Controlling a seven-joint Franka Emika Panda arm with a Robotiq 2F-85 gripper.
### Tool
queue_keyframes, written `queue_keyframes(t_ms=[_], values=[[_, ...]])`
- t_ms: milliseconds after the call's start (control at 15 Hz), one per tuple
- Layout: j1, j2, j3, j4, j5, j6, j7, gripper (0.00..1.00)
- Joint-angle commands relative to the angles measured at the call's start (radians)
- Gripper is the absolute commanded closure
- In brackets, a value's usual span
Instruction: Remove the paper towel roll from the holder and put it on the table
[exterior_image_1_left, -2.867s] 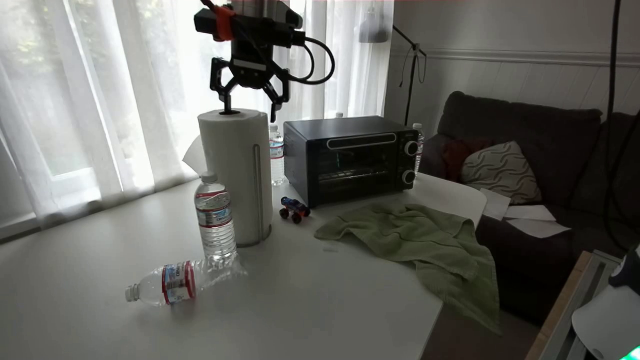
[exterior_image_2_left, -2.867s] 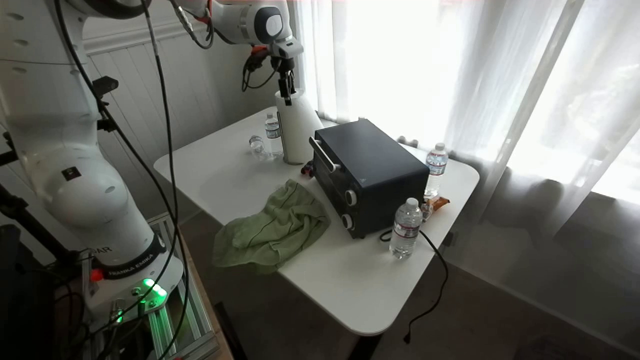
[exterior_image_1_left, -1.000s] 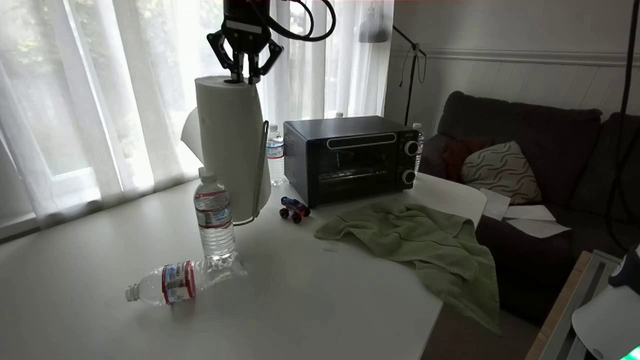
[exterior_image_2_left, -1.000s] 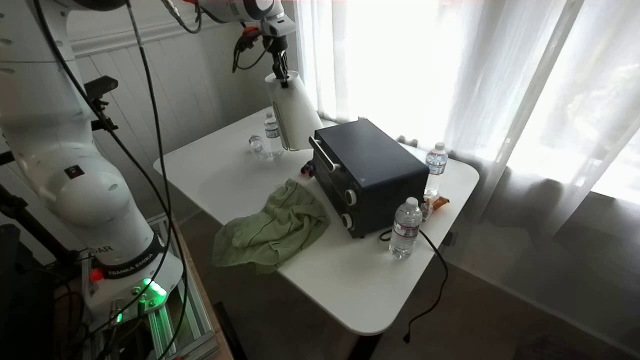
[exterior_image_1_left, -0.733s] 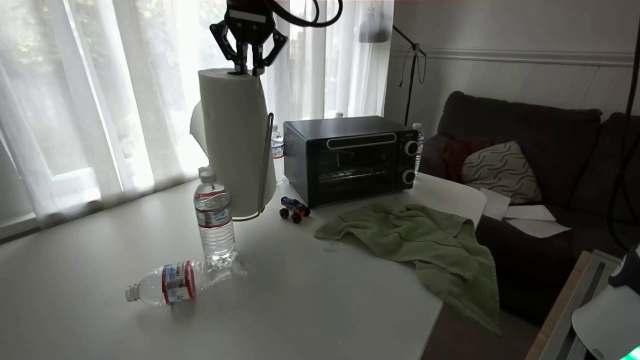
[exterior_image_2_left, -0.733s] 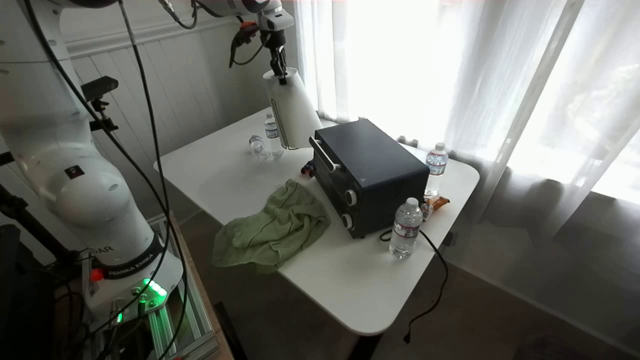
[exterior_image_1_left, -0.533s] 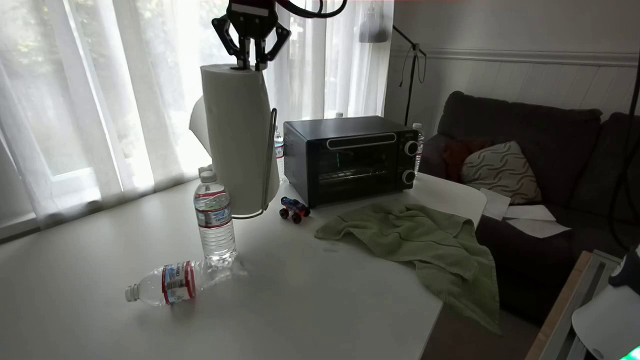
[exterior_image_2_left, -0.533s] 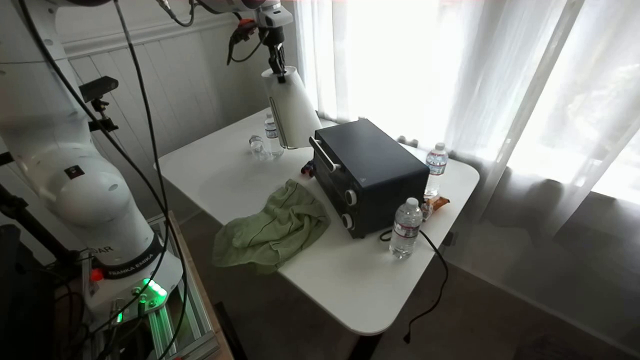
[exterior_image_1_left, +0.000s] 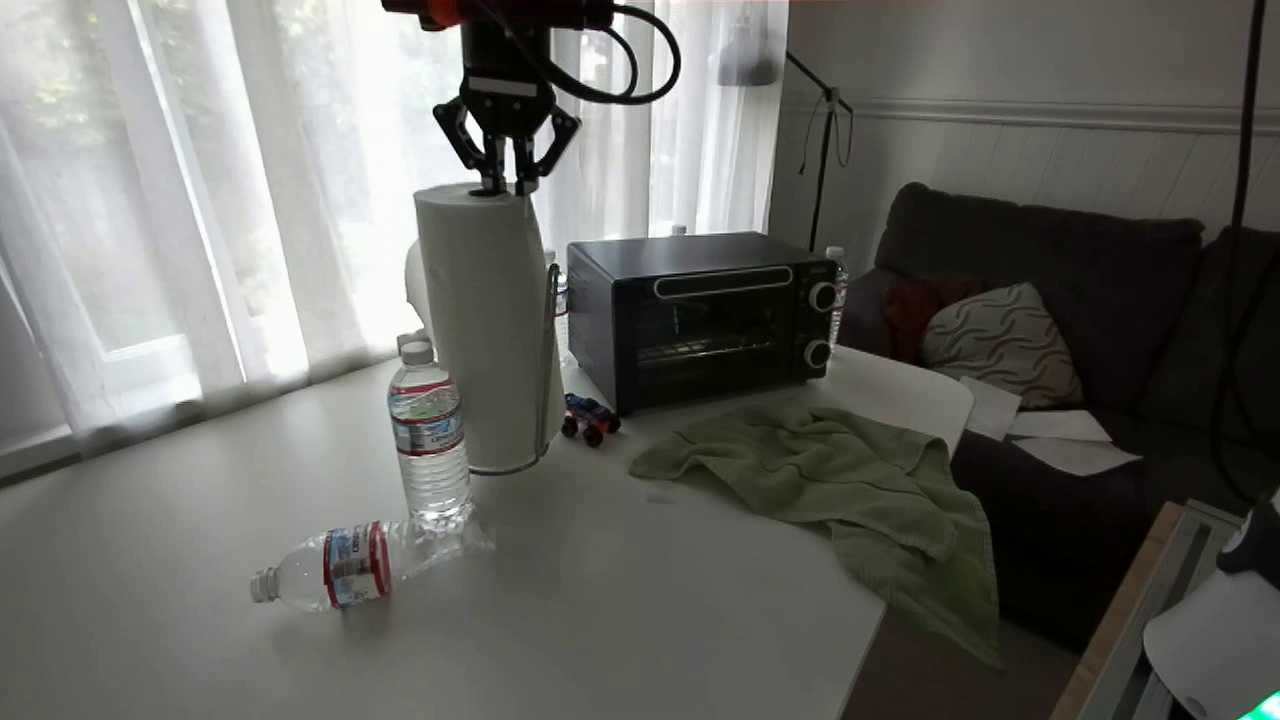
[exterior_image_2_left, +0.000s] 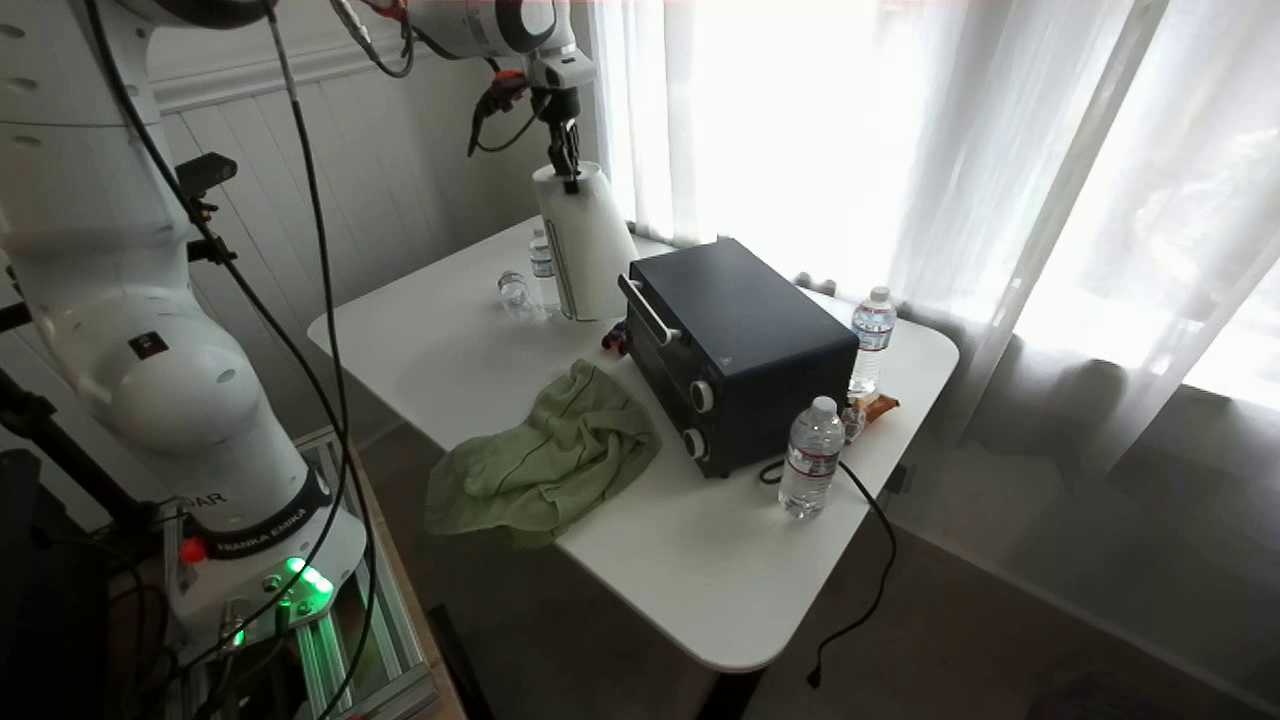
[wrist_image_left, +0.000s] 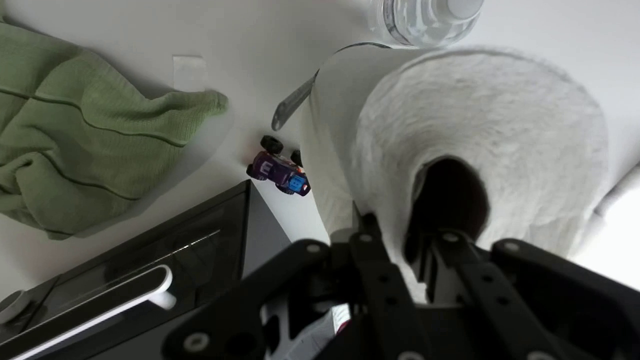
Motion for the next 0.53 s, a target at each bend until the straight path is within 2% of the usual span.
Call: queue_keyframes(t_ms=[0, 267, 333, 467], values=[[0.006, 0.037, -0.010, 0.024, -0.009, 0.040, 0.025, 0.92], [0.011, 0.055, -0.018, 0.026, -0.005, 0.071, 0.021, 0.72], [0.012, 0.054, -0.018, 0.026, -0.007, 0.073, 0.021, 0.62], [0.013, 0.051, -0.017, 0.025, -0.005, 0.074, 0.018, 0.57]])
